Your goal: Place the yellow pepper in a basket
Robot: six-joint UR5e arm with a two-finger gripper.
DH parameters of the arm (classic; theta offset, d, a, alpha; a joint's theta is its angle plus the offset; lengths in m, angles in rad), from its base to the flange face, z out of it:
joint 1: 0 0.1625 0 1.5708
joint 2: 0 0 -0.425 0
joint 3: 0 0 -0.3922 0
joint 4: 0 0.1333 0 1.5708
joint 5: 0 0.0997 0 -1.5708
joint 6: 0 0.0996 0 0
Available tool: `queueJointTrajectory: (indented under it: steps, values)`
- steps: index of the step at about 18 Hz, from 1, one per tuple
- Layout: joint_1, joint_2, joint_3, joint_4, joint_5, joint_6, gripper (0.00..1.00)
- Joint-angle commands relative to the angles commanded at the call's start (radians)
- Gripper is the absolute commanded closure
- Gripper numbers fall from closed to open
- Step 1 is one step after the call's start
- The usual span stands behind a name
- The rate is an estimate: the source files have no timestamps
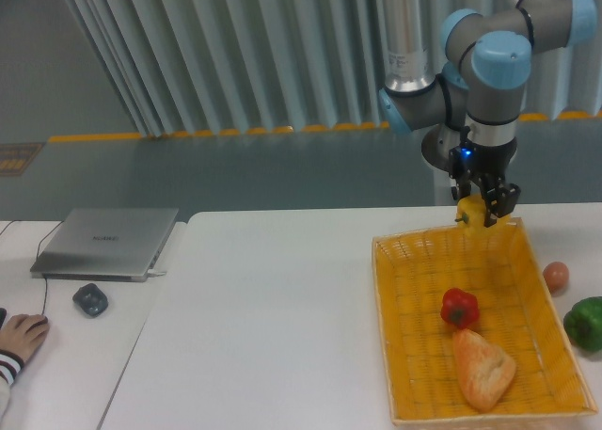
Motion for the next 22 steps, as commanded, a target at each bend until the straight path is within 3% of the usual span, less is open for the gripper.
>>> queueJointTrajectory:
  steps: [1, 5, 7, 16, 18, 22]
  values:
    - [-0.005, 0.002, 0.000, 0.000, 0.000, 0.003, 0.41]
    - [-0.006, -0.002, 0.000, 0.002, -0.002, 0.006, 0.09]
    - [-0.006, -0.005, 0.002, 0.002, -0.002, 0.003, 0.01]
    - [-0.002, -0.011, 0.023, 0.005, 0.038, 0.009, 0.00]
    - [-0.002, -0.034, 0.057, 0.006, 0.127, 0.021, 0.00]
    - [0.046, -0.101, 0.147, 0.008, 0.130, 0.057, 0.00]
